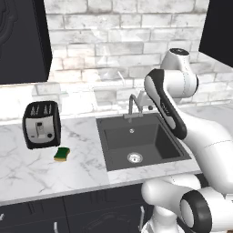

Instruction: Soak the sponge with water for a few seconds and then drop it inside the sink.

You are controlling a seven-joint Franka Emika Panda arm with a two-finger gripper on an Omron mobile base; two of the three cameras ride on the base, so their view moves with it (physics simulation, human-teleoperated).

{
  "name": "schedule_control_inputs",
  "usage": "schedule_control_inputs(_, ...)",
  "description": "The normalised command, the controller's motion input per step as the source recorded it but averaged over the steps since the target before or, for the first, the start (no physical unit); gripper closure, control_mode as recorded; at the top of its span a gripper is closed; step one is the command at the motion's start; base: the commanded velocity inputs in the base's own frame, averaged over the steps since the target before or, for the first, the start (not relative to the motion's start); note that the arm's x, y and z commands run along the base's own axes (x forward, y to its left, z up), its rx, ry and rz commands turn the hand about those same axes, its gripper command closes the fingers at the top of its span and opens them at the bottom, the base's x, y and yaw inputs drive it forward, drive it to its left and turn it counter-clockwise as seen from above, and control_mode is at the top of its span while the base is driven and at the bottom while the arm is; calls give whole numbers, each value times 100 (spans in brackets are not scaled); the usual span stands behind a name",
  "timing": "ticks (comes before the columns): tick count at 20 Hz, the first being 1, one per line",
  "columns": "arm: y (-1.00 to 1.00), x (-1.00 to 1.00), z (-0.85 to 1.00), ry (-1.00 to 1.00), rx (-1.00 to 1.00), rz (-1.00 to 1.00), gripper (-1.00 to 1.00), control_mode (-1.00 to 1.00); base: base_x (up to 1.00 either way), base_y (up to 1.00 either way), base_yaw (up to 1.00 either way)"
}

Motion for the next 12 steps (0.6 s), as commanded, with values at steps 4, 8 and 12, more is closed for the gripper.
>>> schedule_control_inputs(4, 0, -14, 0, 0, 0, 0, -100, -100, 0, 0, 0)
schedule_control_inputs(8, 0, -41, 0, -2, 2, 0, -100, -100, 0, 0, 0)
schedule_control_inputs(12, -3, -45, 0, -10, 2, 0, -100, -100, 0, 0, 0)
